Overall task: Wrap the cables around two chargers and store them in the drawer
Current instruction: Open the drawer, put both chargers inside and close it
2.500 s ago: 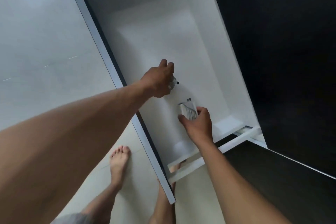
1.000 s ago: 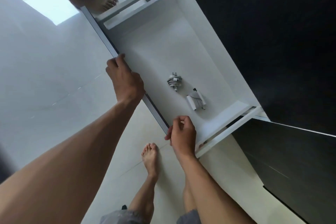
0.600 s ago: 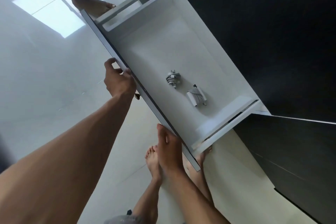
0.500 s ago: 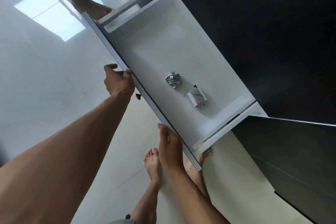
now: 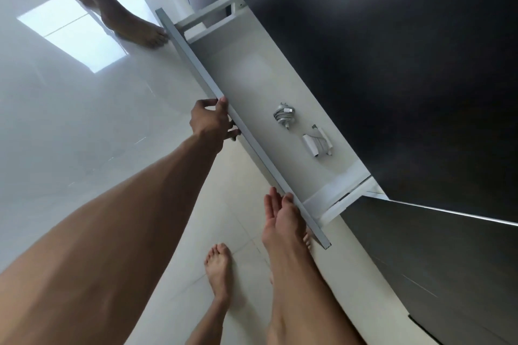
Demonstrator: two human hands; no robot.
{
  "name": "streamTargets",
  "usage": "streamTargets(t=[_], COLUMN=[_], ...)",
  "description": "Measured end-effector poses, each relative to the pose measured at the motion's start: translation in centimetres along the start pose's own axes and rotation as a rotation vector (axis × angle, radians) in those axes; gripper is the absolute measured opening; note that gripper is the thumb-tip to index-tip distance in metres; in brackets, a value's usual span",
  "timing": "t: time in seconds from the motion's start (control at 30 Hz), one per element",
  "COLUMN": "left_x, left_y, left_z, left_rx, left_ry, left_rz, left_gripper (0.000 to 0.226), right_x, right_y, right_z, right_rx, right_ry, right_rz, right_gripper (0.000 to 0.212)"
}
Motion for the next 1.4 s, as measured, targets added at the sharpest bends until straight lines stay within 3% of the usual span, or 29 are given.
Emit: streamTargets(t=[0.07, 0.1, 0.17, 0.23, 0.47, 0.7, 0.93, 1.4], left_x=[-0.2, -0.3, -0.3, -0.6, -4.1, -7.5, -9.4, -11.1], left_y=[-1.7, -2.5, -3.9, -5.2, -10.2, -13.8, -15.0, -14.4], left_z=[-0.4, -0.5, -0.7, -0.8, -2.8, -3.3, -3.8, -2.6], left_rx=[-0.010, 0.001, 0.053, 0.119, 0.160, 0.120, 0.062, 0.084], left_ry=[0.020, 0.027, 0.023, 0.000, 0.094, 0.142, 0.190, 0.181], left_rz=[-0.040, -0.053, -0.067, -0.069, -0.357, -0.507, -0.558, -0.602], left_gripper=[0.023, 0.024, 0.027, 0.025, 0.037, 0.035, 0.043, 0.050], right_x=[-0.1, -0.5, -0.3, -1.1, -0.6, -1.6, -3.3, -3.6], right_y=[-0.4, 0.0, 1.2, 0.8, 2.3, 3.0, 2.5, 2.0], right_z=[-2.1, -3.5, -5.3, -7.2, -10.6, -14.7, -18.0, -17.8], right_rx=[0.027, 0.100, 0.266, 0.295, 0.474, 0.726, 0.932, 0.905], right_ry=[0.032, 0.062, 0.054, 0.047, 0.116, 0.135, 0.148, 0.129], right_rz=[-0.018, 0.071, 0.255, 0.316, 0.224, 0.236, 0.253, 0.189], right_gripper=[0.034, 0.023, 0.024, 0.025, 0.017, 0.054, 0.044, 0.056])
Point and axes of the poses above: each hand's wrist, its own x-axis towards the middle knuckle, its own y-axis out of the back of the hand, z = x × y, the point moved 7 cm from there along x, towards the middle knuckle, and after that the axes turned 1 degree about -z, right-handed, at the moved point
